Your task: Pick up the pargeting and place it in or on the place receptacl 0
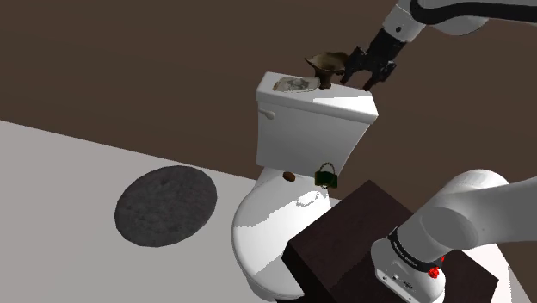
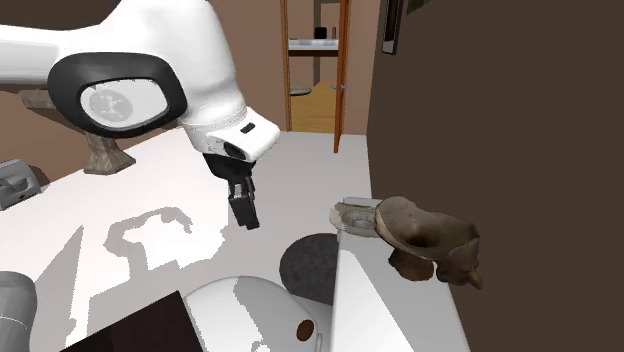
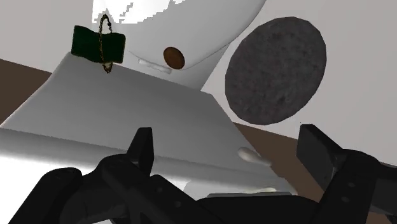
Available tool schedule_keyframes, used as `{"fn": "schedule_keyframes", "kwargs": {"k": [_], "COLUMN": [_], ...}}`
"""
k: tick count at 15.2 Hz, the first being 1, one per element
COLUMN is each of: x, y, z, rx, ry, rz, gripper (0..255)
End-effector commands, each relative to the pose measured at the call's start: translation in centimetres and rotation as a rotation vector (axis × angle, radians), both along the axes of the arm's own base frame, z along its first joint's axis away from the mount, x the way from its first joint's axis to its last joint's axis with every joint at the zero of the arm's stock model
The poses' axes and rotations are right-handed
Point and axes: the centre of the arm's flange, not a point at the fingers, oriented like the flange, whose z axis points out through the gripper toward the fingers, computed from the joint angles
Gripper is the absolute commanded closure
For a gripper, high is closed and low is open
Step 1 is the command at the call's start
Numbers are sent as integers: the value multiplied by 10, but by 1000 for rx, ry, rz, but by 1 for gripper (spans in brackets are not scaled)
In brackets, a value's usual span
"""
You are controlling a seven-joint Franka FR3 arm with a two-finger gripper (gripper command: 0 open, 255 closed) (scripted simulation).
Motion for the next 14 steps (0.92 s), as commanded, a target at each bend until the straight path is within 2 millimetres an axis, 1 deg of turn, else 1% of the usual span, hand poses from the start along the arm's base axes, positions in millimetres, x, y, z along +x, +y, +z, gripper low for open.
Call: {"fn": "schedule_keyframes", "kwargs": {"k": [1, 7, 14], "x": [15, 49, 82], "y": [-24, -82, -141], "z": [-15, -64, -132], "rx": [79, 316, 592], "ry": [-53, -192, -354], "rz": [-81, -302, -561], "gripper": [0, 0, 0]}}
